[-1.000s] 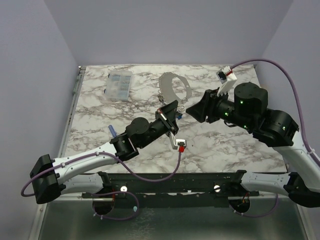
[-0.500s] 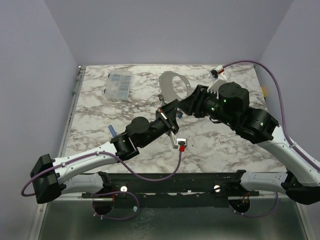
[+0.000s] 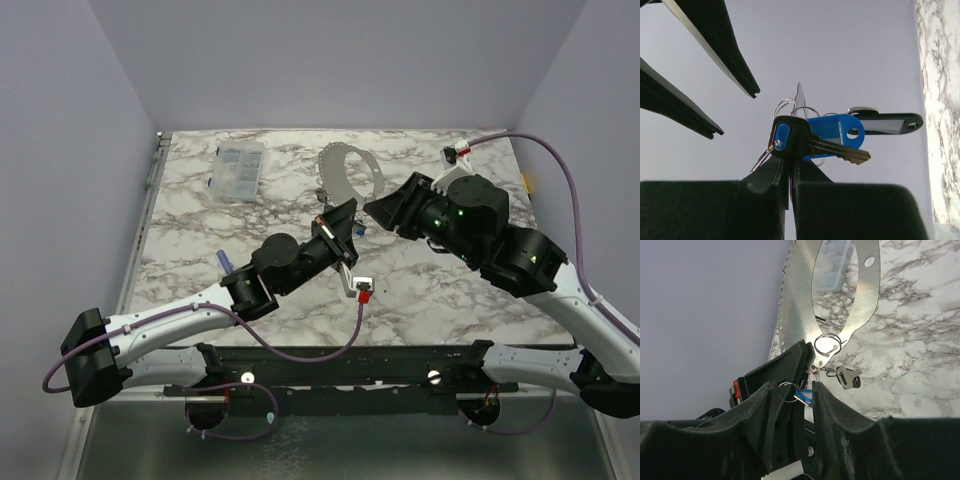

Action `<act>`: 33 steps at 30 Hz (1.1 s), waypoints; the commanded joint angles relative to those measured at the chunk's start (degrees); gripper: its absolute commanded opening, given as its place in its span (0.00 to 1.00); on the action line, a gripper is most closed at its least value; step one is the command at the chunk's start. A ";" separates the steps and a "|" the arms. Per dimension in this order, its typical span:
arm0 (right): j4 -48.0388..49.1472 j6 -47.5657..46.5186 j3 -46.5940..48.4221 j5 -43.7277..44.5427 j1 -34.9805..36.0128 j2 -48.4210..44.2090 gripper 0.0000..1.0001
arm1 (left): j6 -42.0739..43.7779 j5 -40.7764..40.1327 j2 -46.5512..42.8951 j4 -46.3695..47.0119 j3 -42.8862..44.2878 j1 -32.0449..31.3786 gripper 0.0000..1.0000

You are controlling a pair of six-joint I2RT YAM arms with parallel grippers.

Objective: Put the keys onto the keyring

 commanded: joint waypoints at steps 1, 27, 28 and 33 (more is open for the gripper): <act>0.37 4.09 -1.46 0.92 0.29 0.77 0.42 | 0.73 1.56 -0.16 2.11 2.61 0.19 0.00; 3.05 5.86 -3.44 -1.51 0.29 3.20 0.33 | 0.73 1.35 -0.16 2.37 2.74 0.17 0.00; 3.29 6.02 -3.69 -1.58 0.29 3.09 0.31 | 0.73 1.38 -0.16 2.33 2.74 0.19 0.00; 4.14 6.60 -4.56 -1.87 0.29 2.81 0.24 | 0.72 1.20 -0.18 2.41 2.83 0.19 0.00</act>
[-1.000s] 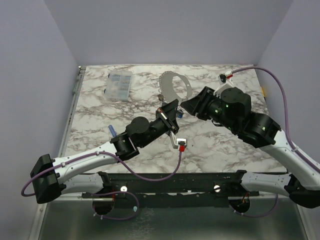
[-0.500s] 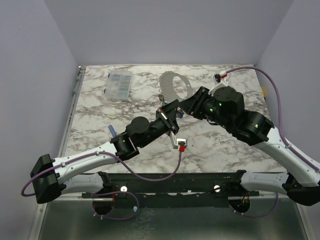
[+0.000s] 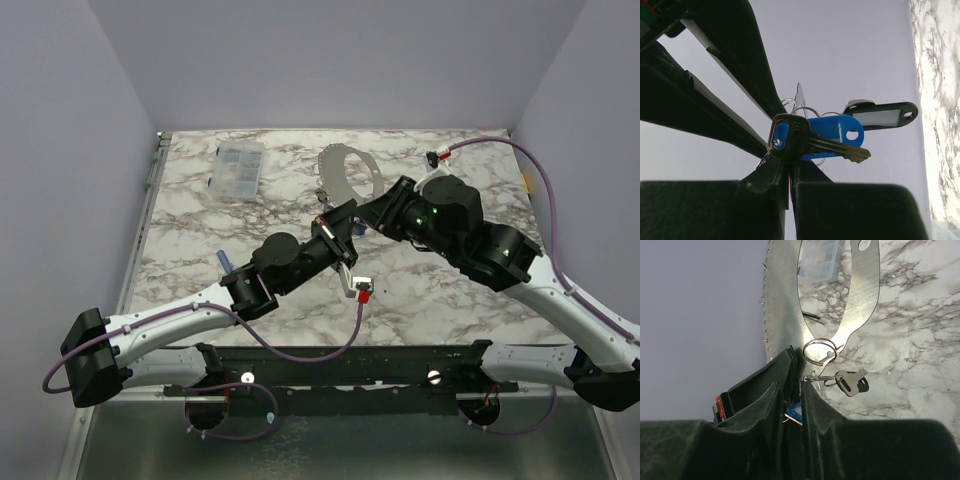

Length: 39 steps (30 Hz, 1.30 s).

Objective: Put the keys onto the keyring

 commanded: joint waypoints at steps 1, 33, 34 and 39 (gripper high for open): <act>1.37 1.22 -1.34 -1.14 0.29 -0.40 0.23 | 0.73 0.88 -0.16 3.35 2.72 -0.03 0.00; 5.41 -4.35 -1.87 -0.29 0.29 -3.28 0.01 | 1.10 2.49 -0.32 -1.25 1.00 -0.03 0.16; 5.31 -4.61 -1.78 0.02 0.29 -3.26 0.01 | 1.02 2.59 -0.44 -1.85 0.93 -0.04 0.19; 4.83 -5.94 -1.43 1.53 0.29 -3.88 0.01 | 0.39 2.97 -1.19 -5.22 0.28 -0.03 0.30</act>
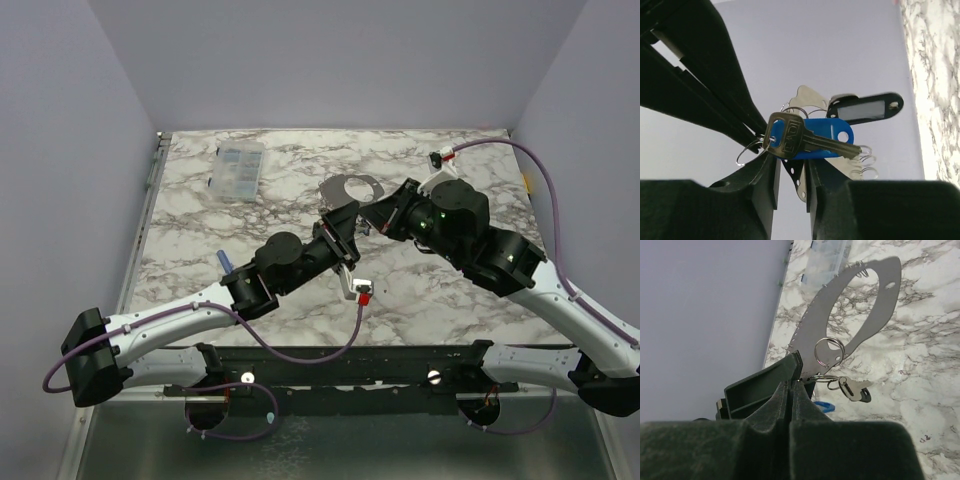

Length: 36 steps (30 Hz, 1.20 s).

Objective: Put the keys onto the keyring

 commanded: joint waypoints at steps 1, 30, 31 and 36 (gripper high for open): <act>0.86 -2.31 1.57 1.71 0.59 -1.55 0.01 | -0.30 2.20 -1.72 -3.87 -0.45 -0.14 0.31; 3.10 -11.60 1.87 8.59 0.59 -3.42 0.01 | -13.53 3.30 -12.44 -16.31 -4.33 -0.12 0.40; 3.47 -11.97 1.92 8.89 0.59 -3.49 0.01 | -14.32 3.86 -12.80 -16.92 -4.58 -0.20 0.40; 4.75 -13.65 2.36 9.57 0.59 -2.62 0.00 | -24.25 10.18 -16.01 -18.65 -5.66 -0.22 0.40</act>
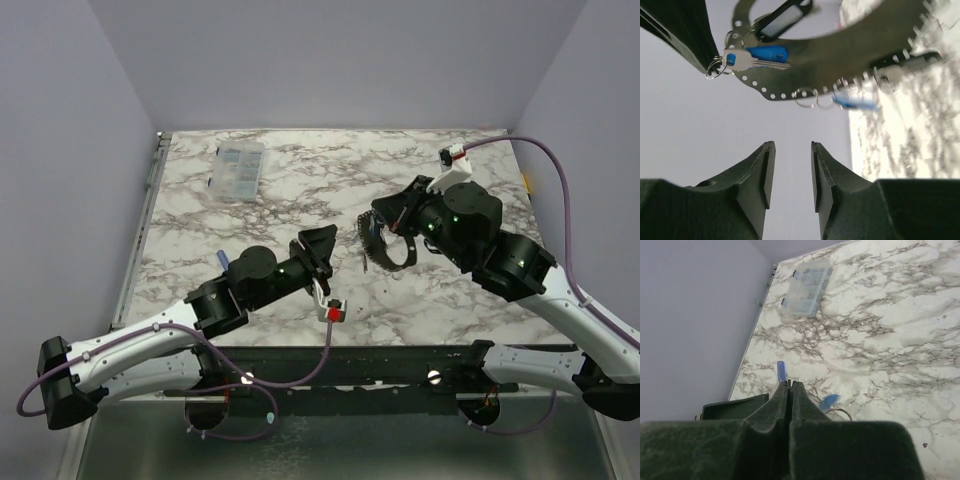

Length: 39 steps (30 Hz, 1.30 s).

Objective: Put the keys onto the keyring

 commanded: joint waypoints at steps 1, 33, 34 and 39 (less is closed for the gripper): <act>4.17 -2.49 2.15 3.30 0.18 -0.30 0.01 | -13.14 9.19 -3.87 -3.14 -1.01 0.08 0.40; 7.38 -5.02 -5.01 4.06 0.18 -4.09 0.00 | -85.75 0.13 -1.05 26.72 0.85 0.08 0.39; 7.20 -5.47 -5.04 3.89 0.18 -4.38 0.01 | -85.16 0.15 -0.69 25.96 1.69 0.08 0.41; 8.30 -10.46 -5.99 -0.49 0.18 -6.83 0.01 | -83.34 4.65 1.98 18.16 6.93 0.09 0.52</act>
